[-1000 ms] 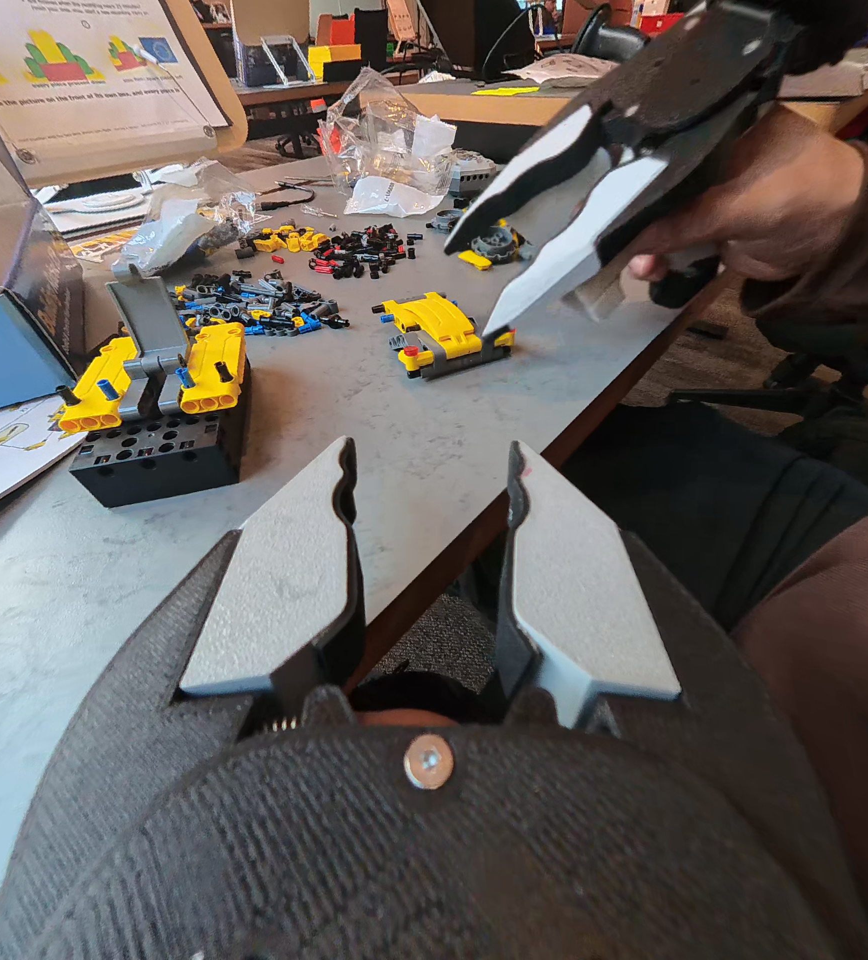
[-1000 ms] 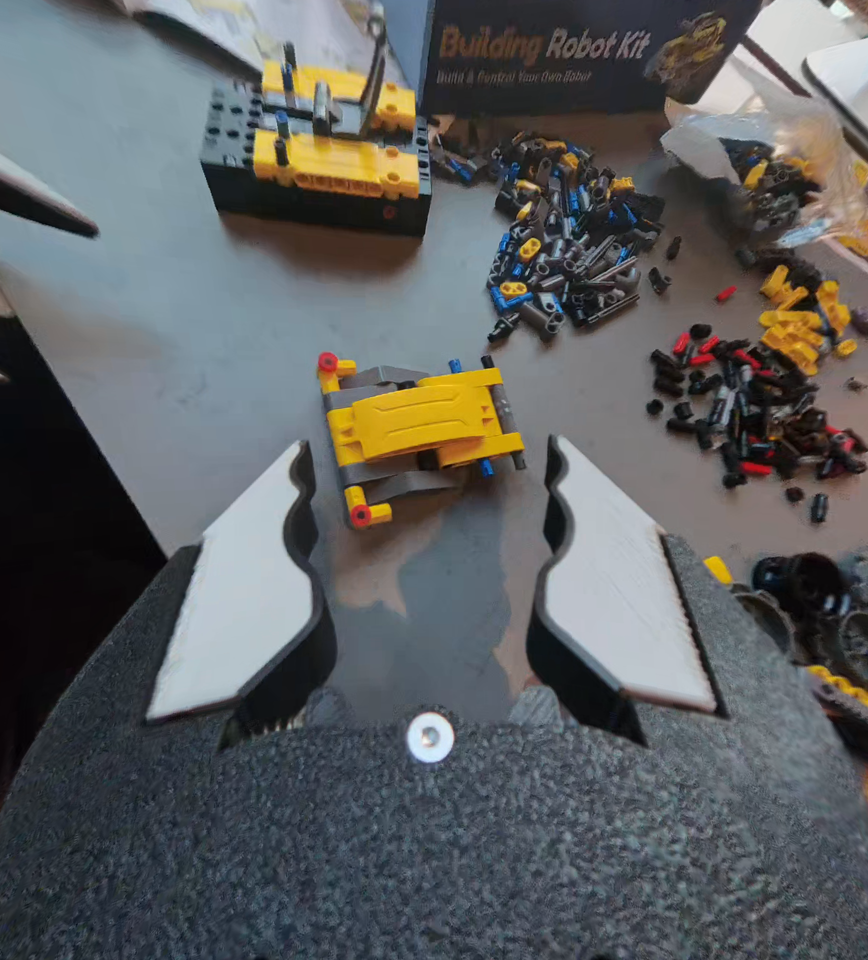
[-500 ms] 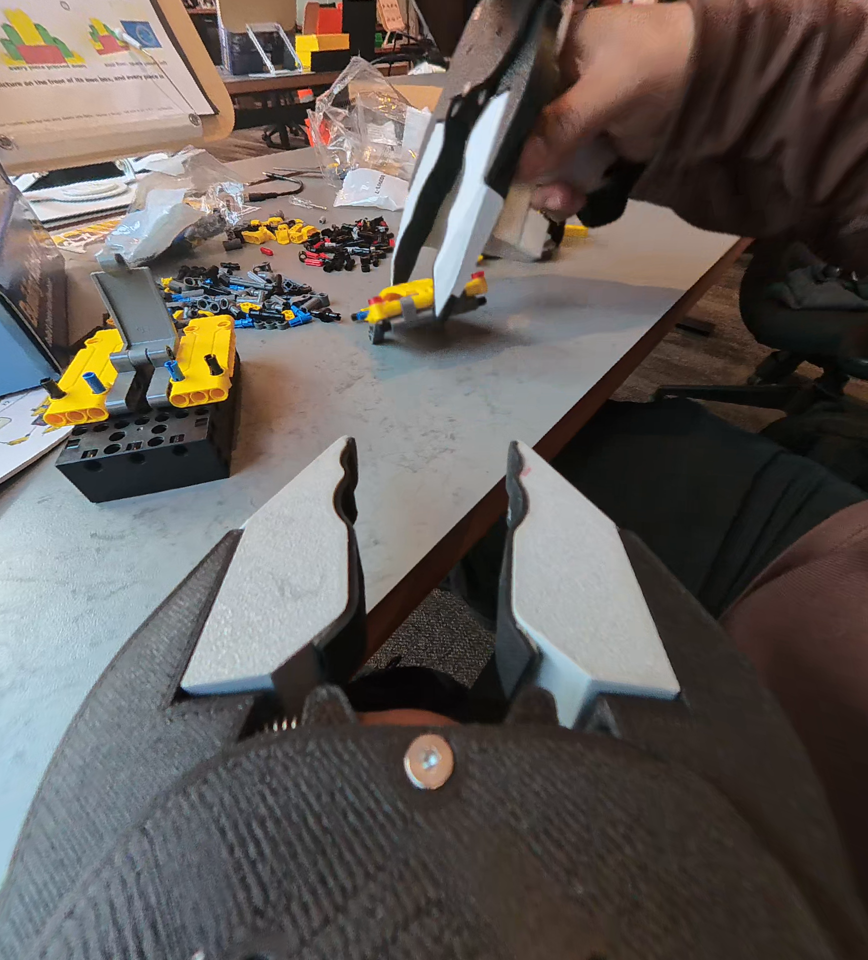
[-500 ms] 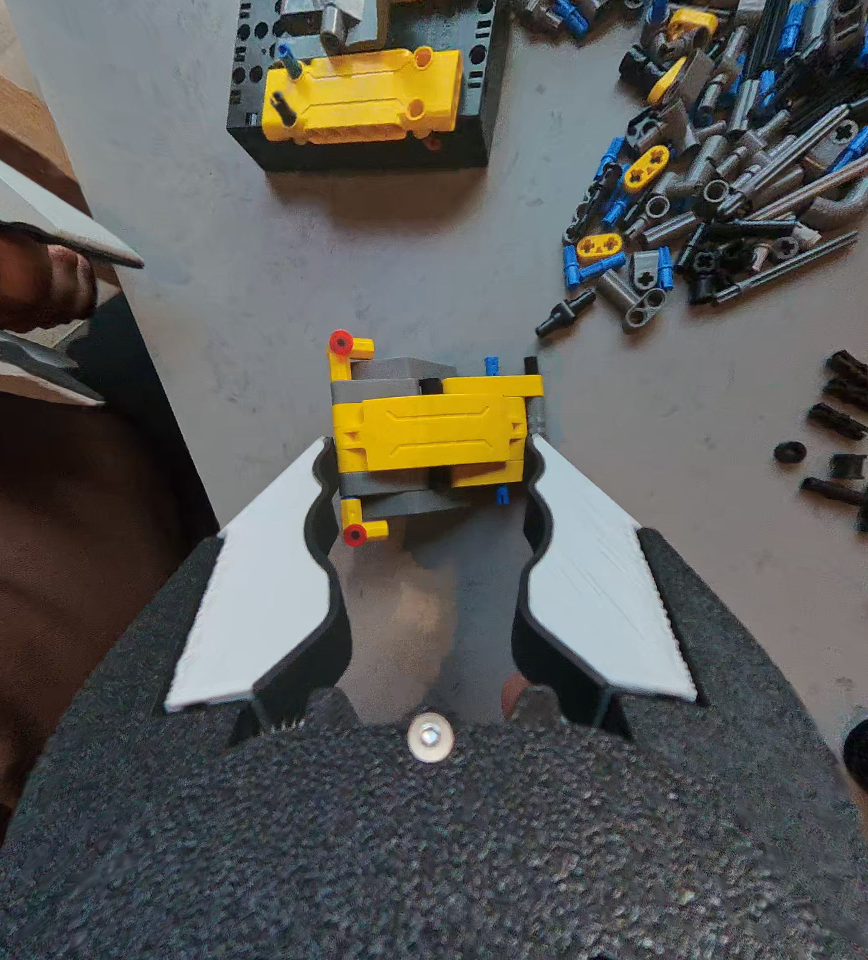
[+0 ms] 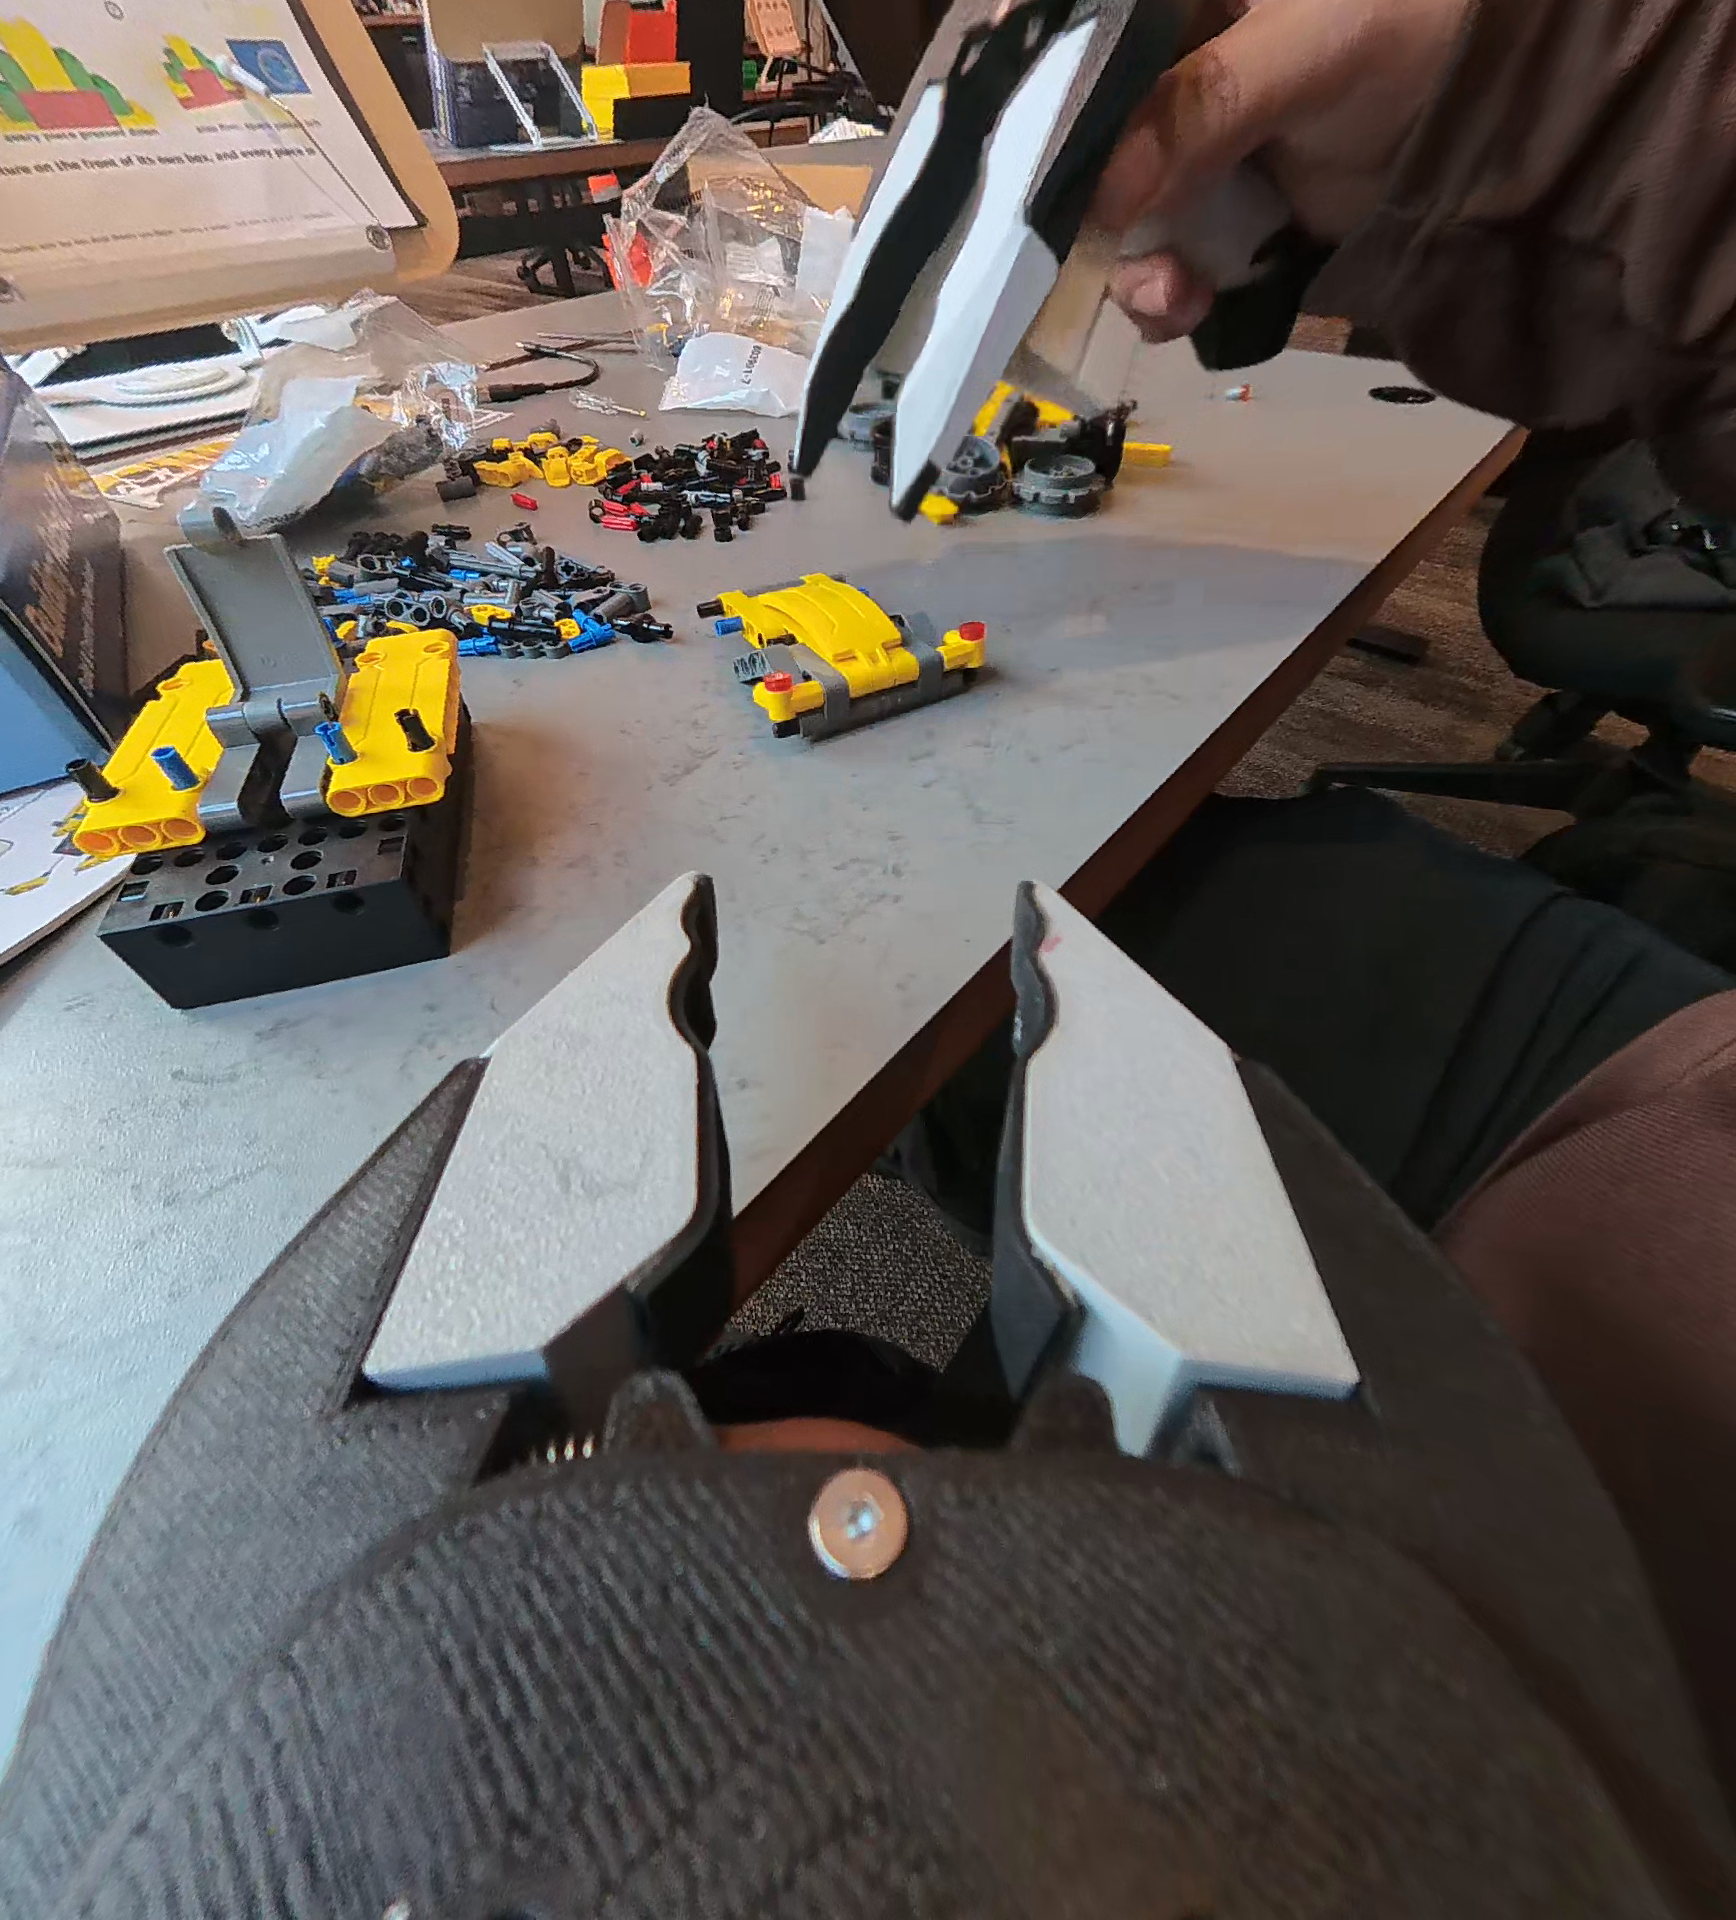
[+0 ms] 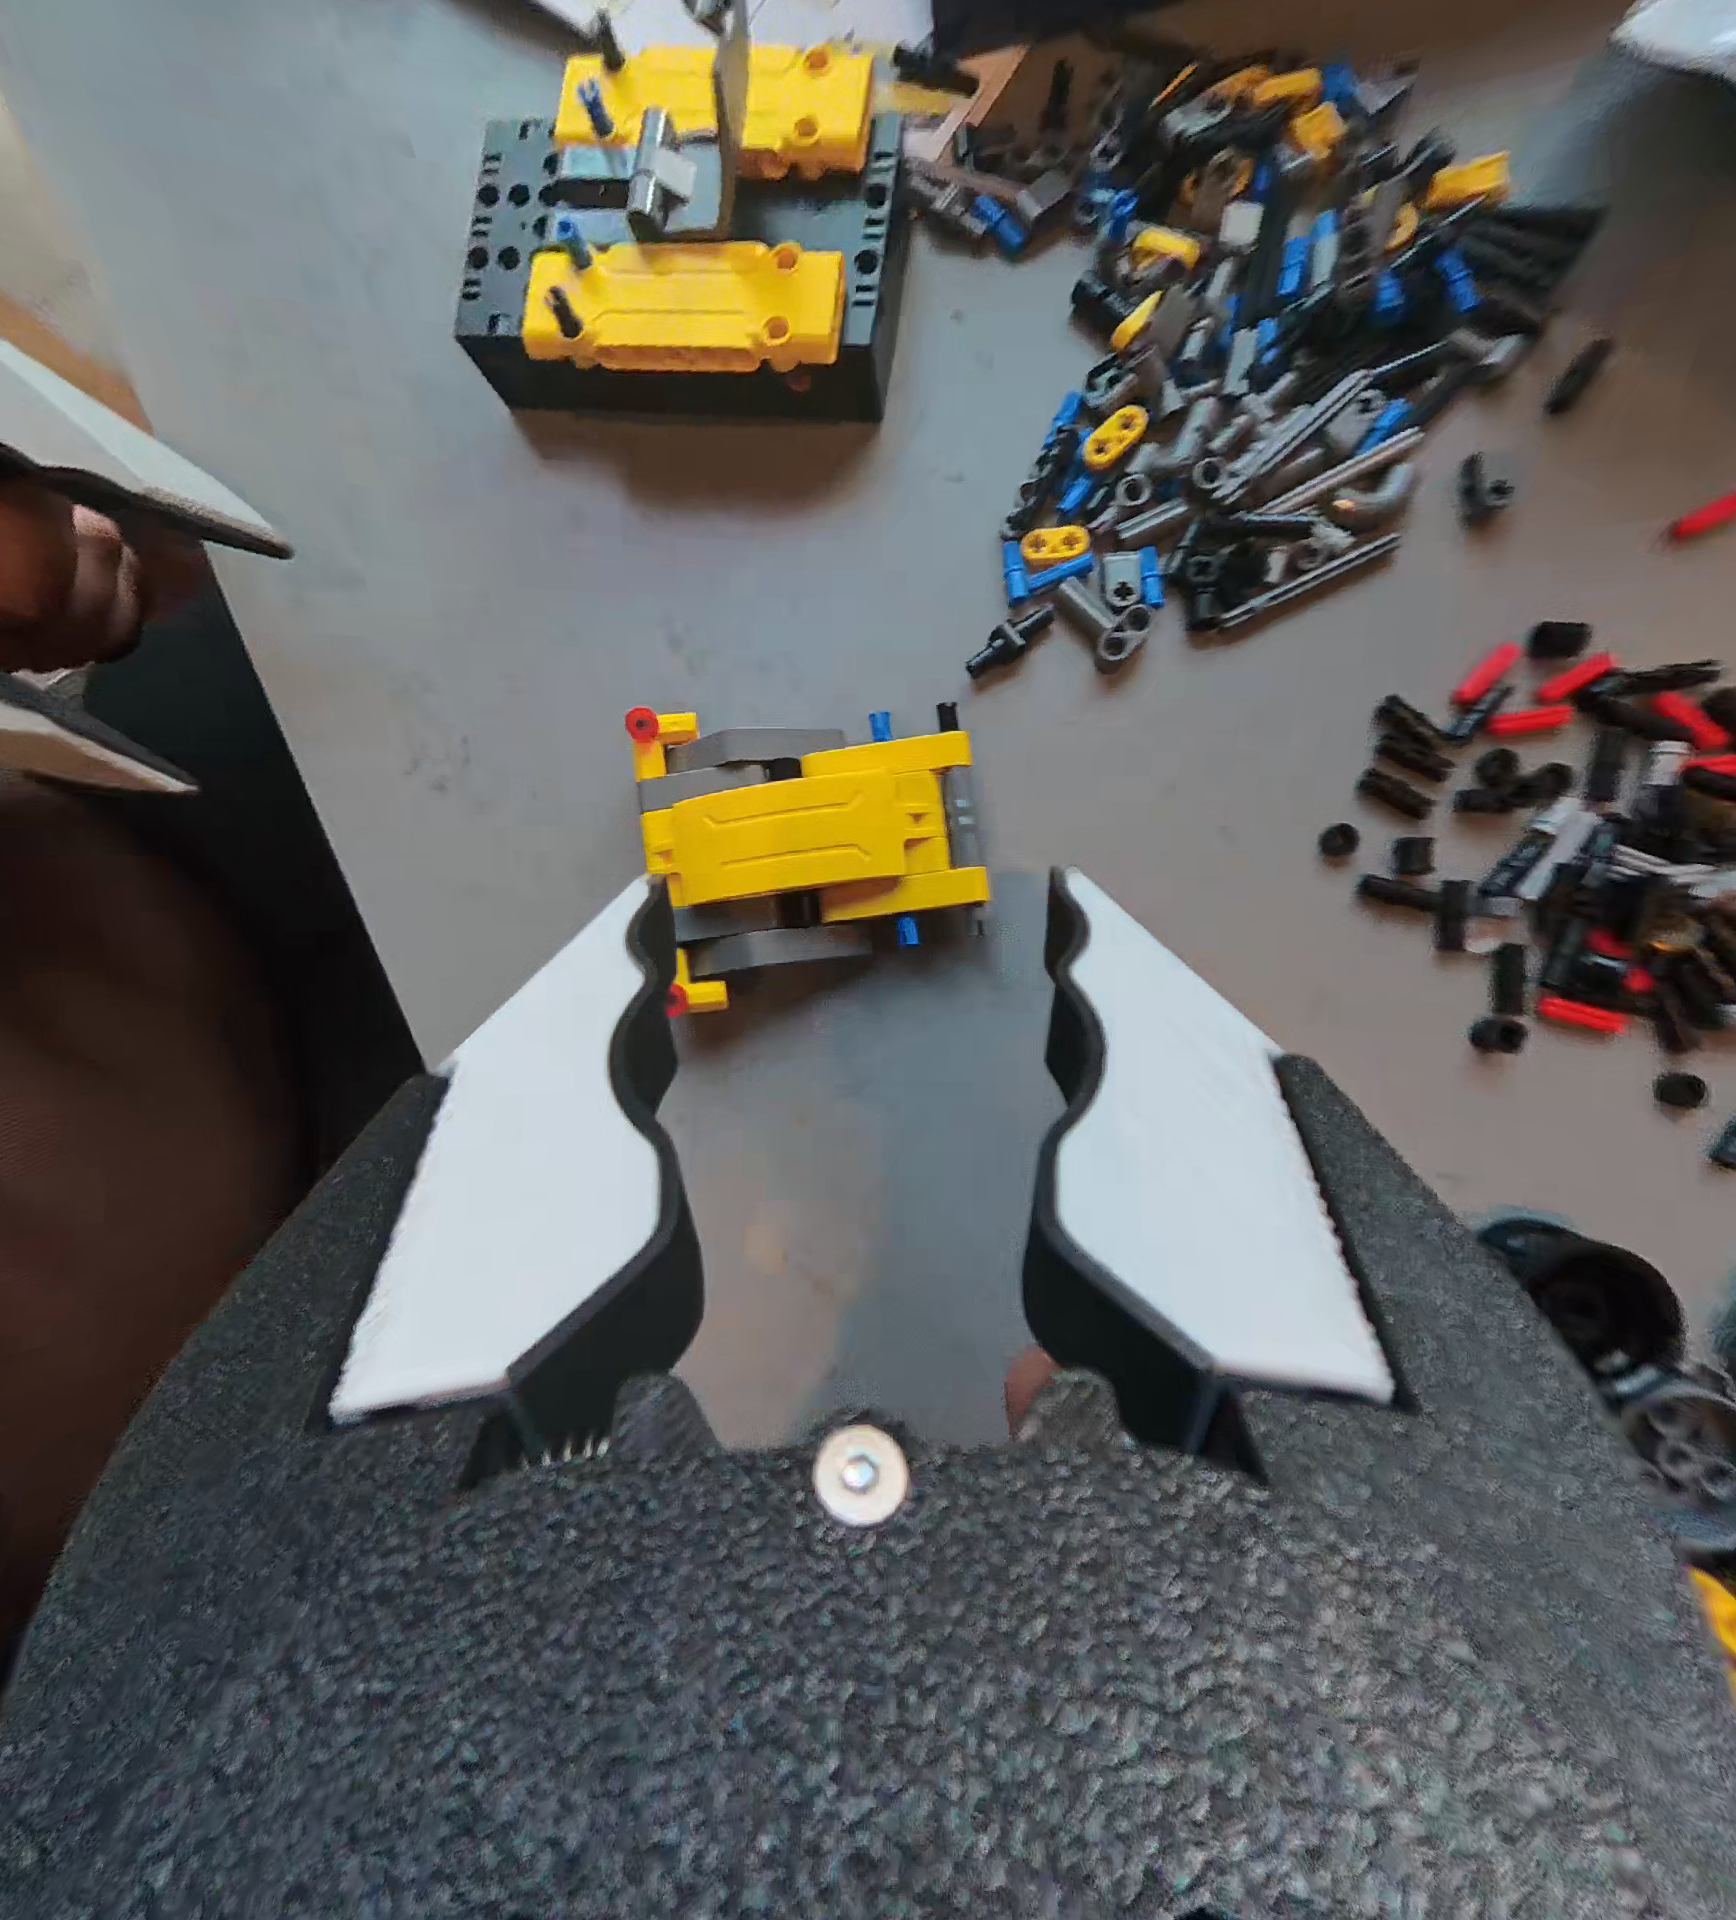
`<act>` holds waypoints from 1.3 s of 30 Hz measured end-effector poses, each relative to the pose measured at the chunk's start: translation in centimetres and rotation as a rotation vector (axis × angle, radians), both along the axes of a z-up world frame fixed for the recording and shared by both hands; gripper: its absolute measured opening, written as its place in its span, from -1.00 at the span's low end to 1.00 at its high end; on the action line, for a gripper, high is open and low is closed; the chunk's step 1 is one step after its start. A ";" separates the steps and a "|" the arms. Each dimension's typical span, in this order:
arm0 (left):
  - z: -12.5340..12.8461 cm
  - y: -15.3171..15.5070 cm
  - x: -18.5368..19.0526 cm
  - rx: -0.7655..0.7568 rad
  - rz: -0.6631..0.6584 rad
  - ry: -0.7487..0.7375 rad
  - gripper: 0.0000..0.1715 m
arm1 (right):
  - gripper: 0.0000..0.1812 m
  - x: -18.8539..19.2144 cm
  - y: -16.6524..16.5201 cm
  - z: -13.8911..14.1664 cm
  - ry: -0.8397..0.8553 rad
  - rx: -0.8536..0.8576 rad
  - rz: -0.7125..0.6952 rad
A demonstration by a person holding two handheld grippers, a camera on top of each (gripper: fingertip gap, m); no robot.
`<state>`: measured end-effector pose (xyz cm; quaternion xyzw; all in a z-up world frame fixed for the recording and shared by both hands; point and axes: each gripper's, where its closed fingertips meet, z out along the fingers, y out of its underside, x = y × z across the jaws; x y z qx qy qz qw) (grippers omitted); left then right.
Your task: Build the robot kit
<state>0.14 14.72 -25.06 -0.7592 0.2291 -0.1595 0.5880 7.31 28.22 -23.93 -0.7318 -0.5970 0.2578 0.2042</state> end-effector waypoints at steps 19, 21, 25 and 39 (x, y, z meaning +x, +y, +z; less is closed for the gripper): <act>0.4 0.3 0.2 0.033 0.011 0.029 -0.36 | -0.24 -0.3 2.4 1.8 0.478 0.300 -0.315; 0.4 0.3 0.2 0.032 0.014 0.032 -0.36 | -0.24 -0.4 2.7 2.0 0.488 0.312 -0.326; 0.3 0.7 -0.2 0.028 0.028 0.020 -0.36 | -0.27 -0.7 2.5 2.0 0.505 0.283 -0.296; 0.7 1.5 -1.5 0.017 0.041 -0.095 -0.36 | -0.37 -3.0 -0.8 -0.5 0.362 0.292 -0.044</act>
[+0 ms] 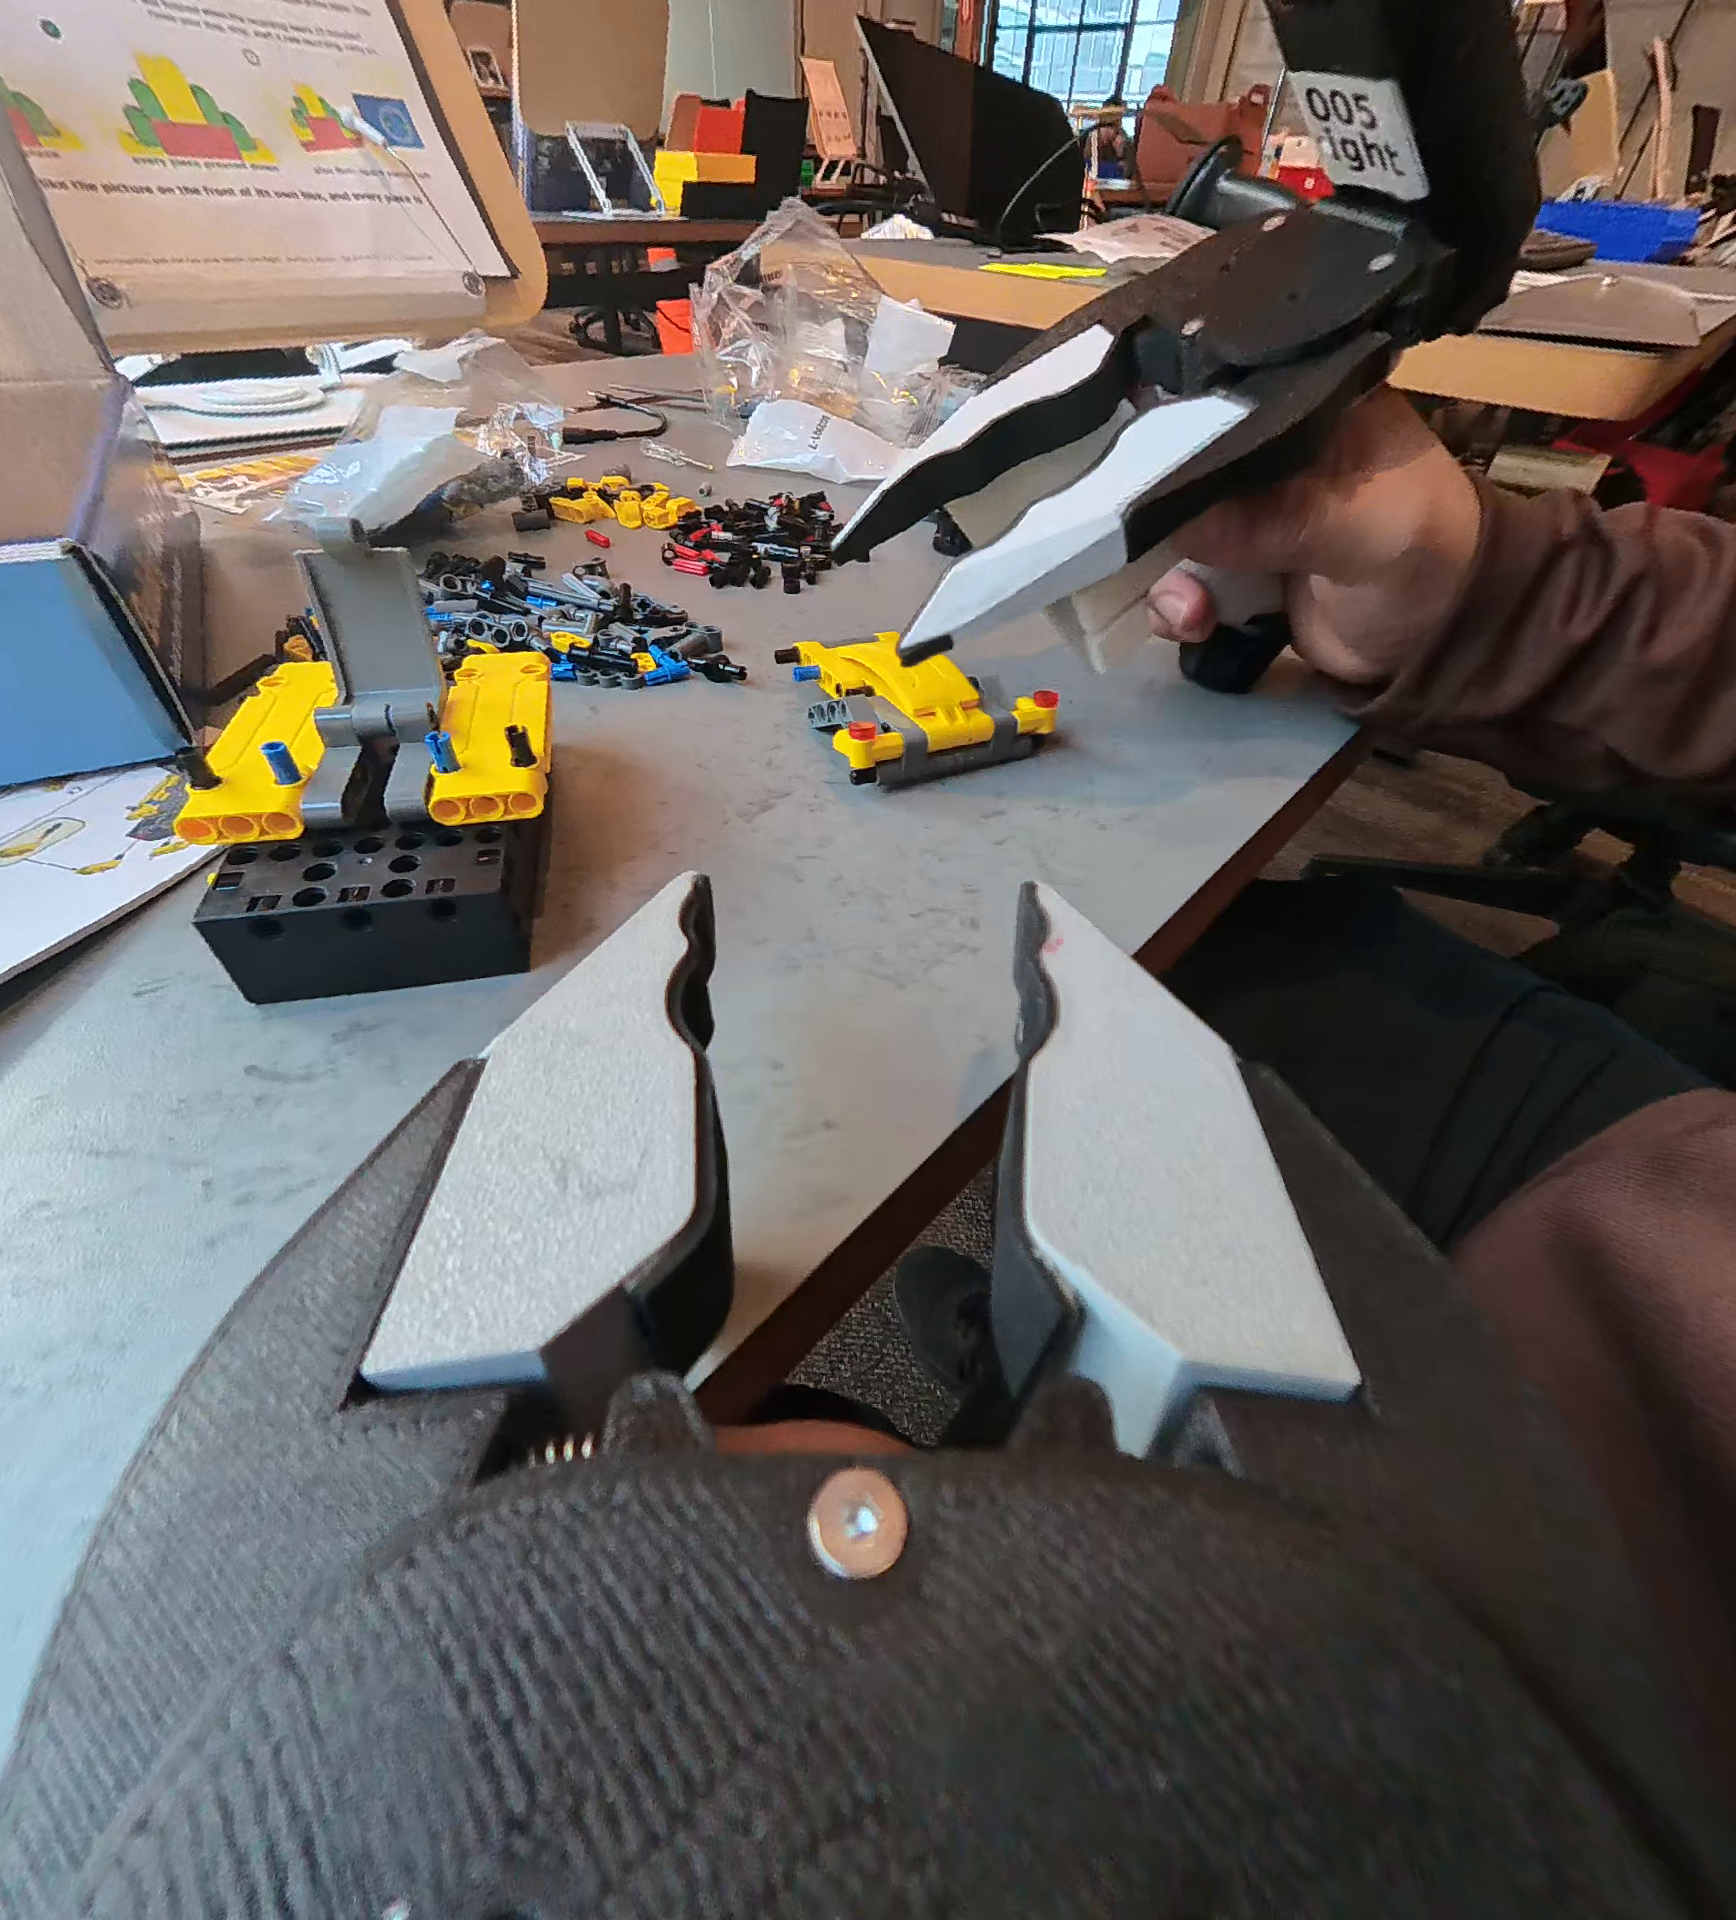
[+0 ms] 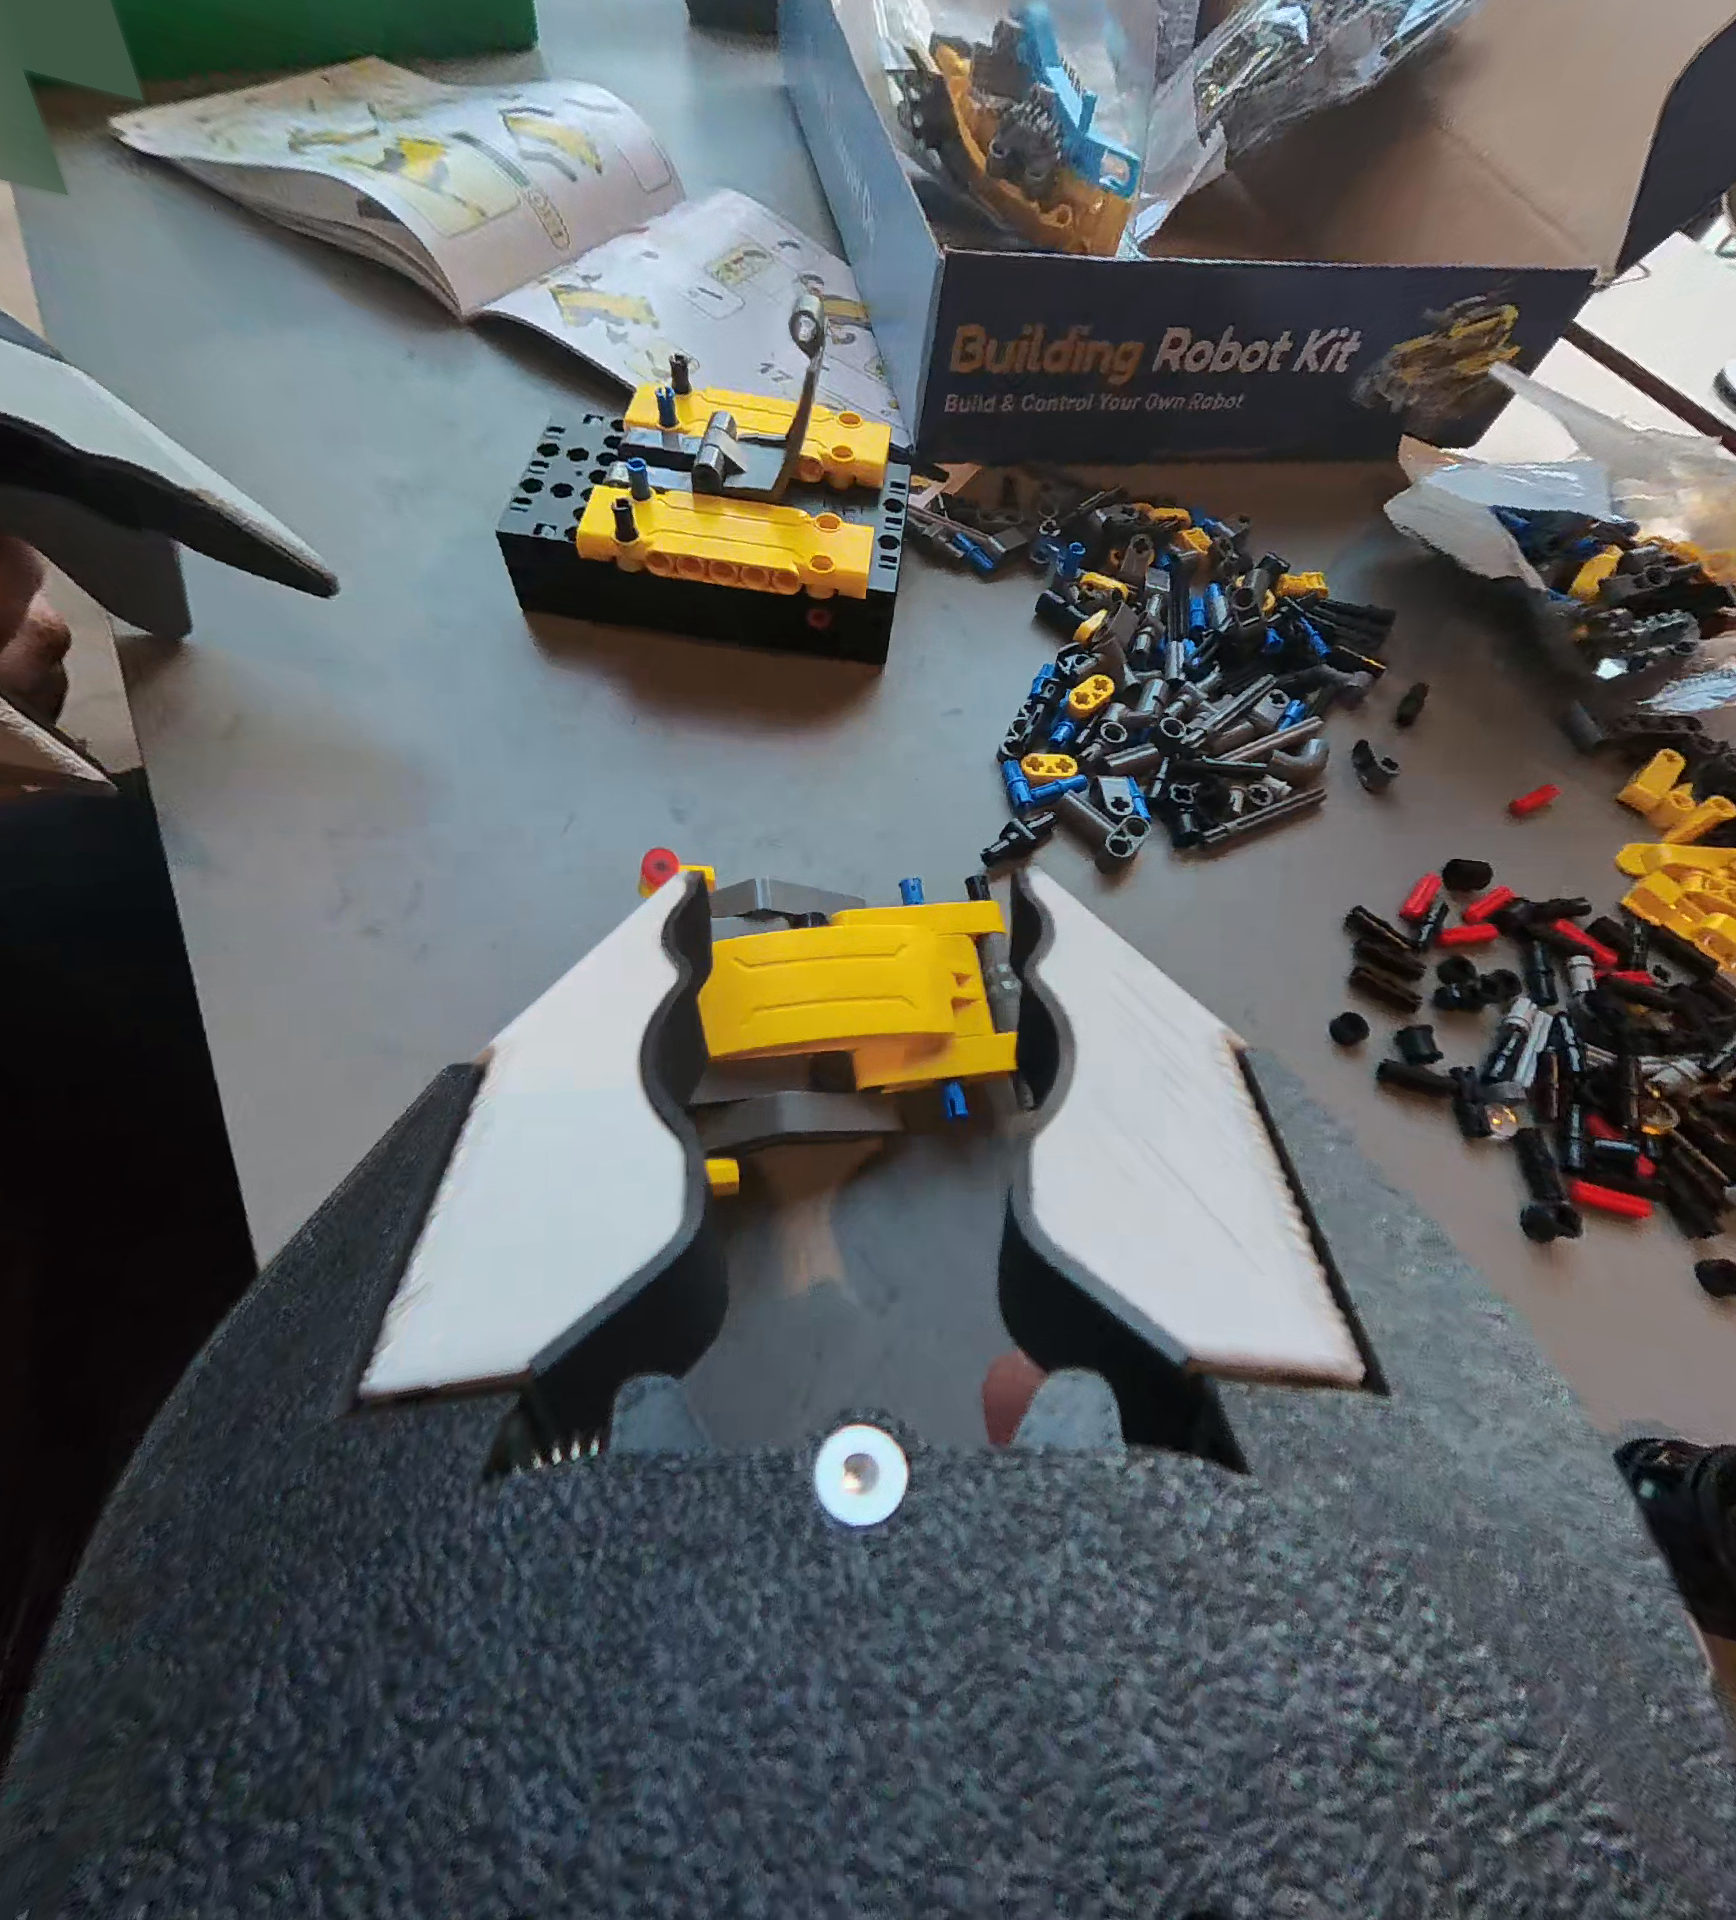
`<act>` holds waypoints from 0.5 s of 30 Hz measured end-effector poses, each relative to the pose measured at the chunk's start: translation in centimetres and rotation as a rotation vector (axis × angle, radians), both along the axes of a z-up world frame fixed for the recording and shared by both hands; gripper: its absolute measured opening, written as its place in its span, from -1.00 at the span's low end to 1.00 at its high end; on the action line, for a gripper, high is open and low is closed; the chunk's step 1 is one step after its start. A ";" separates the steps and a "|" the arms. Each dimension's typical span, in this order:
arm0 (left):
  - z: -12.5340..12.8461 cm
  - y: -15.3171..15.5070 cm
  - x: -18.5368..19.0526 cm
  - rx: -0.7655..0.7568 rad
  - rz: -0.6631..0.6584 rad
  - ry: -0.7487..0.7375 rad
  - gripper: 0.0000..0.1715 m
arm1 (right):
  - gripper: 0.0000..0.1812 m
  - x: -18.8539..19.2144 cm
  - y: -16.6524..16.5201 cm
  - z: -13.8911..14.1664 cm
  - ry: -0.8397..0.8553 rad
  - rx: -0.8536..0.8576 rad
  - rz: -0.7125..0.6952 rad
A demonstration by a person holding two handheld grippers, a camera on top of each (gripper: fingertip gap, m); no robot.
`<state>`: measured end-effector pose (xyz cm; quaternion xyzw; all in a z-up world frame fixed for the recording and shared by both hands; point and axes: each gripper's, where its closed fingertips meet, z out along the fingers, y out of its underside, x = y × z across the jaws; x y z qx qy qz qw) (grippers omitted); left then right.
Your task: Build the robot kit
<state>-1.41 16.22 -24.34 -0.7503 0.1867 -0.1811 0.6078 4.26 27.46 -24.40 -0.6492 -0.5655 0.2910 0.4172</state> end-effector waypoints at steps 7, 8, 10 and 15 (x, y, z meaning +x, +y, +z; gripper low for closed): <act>0.5 -0.3 -0.3 0.005 0.010 -0.004 -0.35 | -0.53 0.2 -1.1 -0.7 -0.037 -0.041 0.061; 0.6 -0.3 -0.4 0.007 0.015 -0.006 -0.35 | -0.53 0.3 -1.4 -1.0 -0.058 -0.040 0.075; 0.7 -0.3 -0.7 0.010 0.025 -0.007 -0.35 | -0.48 0.6 -2.3 -1.9 -0.119 -0.054 0.113; 0.7 -0.3 -0.8 -0.003 0.034 -0.017 -0.35 | -0.50 1.0 -2.2 -2.0 -0.131 -0.047 0.100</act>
